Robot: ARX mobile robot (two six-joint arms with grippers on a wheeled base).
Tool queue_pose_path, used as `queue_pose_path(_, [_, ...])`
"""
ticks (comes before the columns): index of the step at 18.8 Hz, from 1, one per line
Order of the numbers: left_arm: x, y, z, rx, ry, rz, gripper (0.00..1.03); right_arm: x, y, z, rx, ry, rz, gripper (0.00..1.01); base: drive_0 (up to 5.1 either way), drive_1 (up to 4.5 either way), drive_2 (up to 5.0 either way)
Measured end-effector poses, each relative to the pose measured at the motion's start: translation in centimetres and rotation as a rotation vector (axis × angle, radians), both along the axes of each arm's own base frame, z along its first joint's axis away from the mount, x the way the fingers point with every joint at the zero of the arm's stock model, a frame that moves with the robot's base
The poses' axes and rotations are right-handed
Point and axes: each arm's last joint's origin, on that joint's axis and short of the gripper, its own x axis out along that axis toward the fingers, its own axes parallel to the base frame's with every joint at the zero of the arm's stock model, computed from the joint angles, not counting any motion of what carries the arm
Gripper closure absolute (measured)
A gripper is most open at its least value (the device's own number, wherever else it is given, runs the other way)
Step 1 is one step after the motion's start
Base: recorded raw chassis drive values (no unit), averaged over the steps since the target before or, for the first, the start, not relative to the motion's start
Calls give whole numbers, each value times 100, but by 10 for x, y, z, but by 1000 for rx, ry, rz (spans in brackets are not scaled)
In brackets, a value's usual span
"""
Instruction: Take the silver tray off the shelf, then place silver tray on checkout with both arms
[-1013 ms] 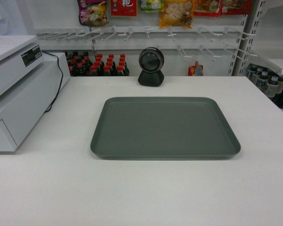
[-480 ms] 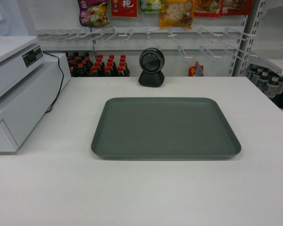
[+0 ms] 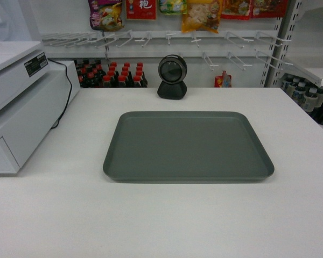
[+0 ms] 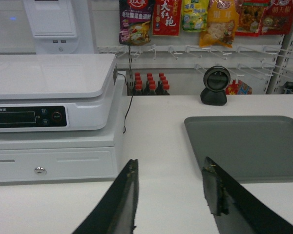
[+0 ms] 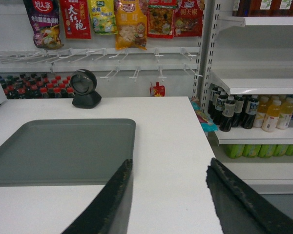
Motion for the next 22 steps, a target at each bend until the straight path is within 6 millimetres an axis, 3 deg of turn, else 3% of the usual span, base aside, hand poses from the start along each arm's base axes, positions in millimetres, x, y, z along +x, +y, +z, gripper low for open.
queue_pose_path(4, [0, 0, 0, 0, 0, 0, 22, 0, 0, 0, 0, 0, 0, 15, 0, 0, 0])
queue_pose_path(5, [0, 0, 0, 0, 0, 0, 5, 0, 0, 0, 0, 0, 0, 1, 0, 0, 0])
queue_pose_path(22, [0, 0, 0, 0, 0, 0, 5, 0, 0, 0, 0, 0, 0, 3, 0, 0, 0])
